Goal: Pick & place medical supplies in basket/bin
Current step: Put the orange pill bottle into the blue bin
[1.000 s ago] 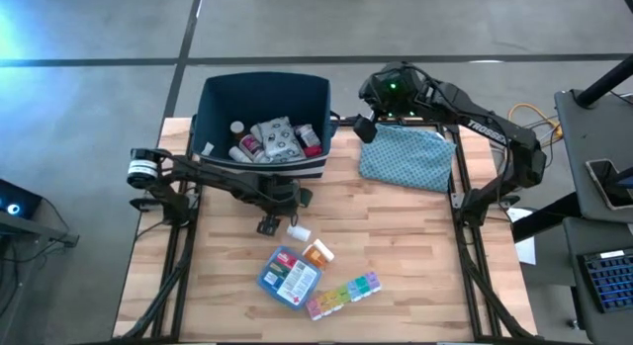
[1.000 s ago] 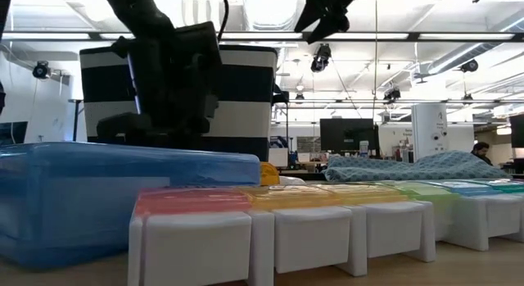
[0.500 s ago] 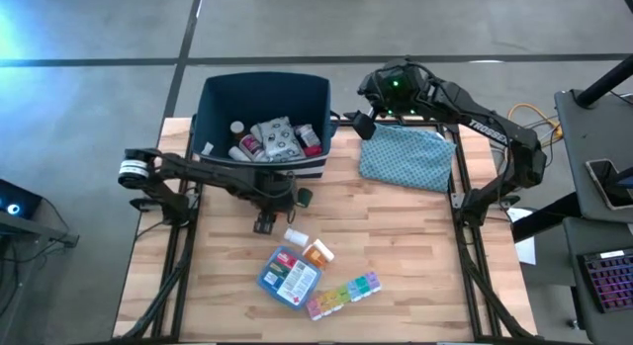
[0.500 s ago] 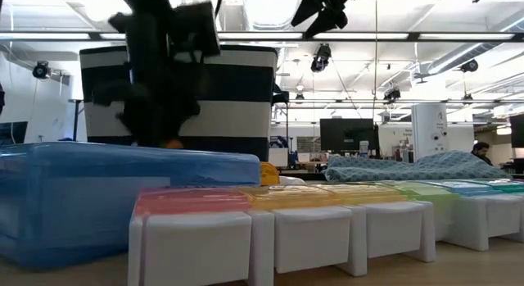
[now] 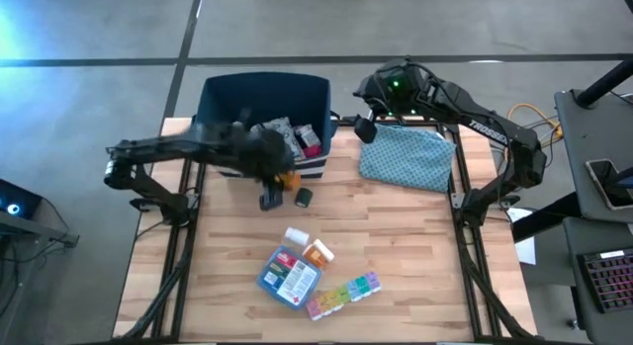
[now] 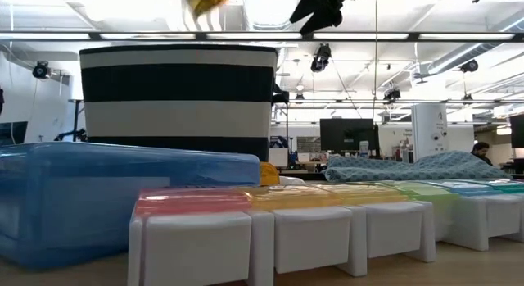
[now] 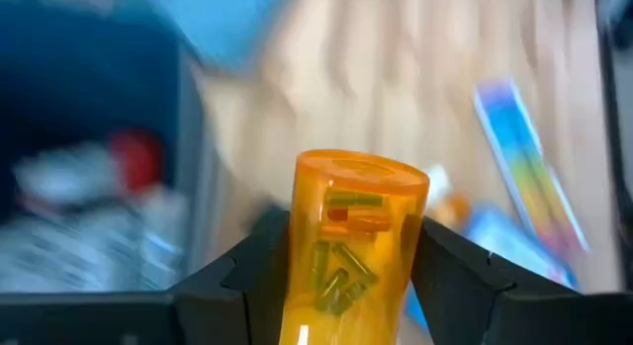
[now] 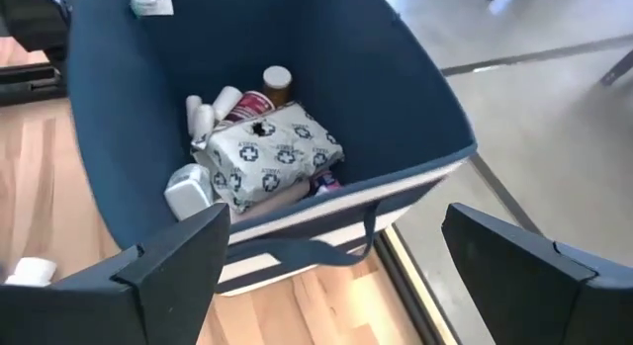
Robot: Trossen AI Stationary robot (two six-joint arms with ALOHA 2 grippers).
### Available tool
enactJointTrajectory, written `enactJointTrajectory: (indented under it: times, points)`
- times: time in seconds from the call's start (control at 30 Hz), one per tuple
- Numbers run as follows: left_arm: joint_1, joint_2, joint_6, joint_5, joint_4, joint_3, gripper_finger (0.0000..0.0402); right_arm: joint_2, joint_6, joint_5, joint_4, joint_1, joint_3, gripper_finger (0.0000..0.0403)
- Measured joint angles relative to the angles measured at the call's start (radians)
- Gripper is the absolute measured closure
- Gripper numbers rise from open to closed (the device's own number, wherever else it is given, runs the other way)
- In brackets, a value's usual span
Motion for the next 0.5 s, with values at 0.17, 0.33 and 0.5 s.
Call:
enactJointTrajectory:
  times: [0.17, 0.33, 0.5]
  points:
    - [0.028, 0.009, 0.159, -0.284, -0.046, 0.153, 0.0236, 0.000, -0.028, -0.001, 0.047, 0.000, 0.000, 0.0044]
    - [0.183, 0.005, 0.246, -0.316, -0.153, 0.141, 0.0236, 0.000, -0.037, -0.016, 0.079, 0.000, 0.000, 0.0044]
    - [0.331, 0.010, 0.346, -0.315, -0.112, 0.068, 0.0233, 0.001, -0.004, -0.049, 0.033, 0.002, -0.014, 0.0044]
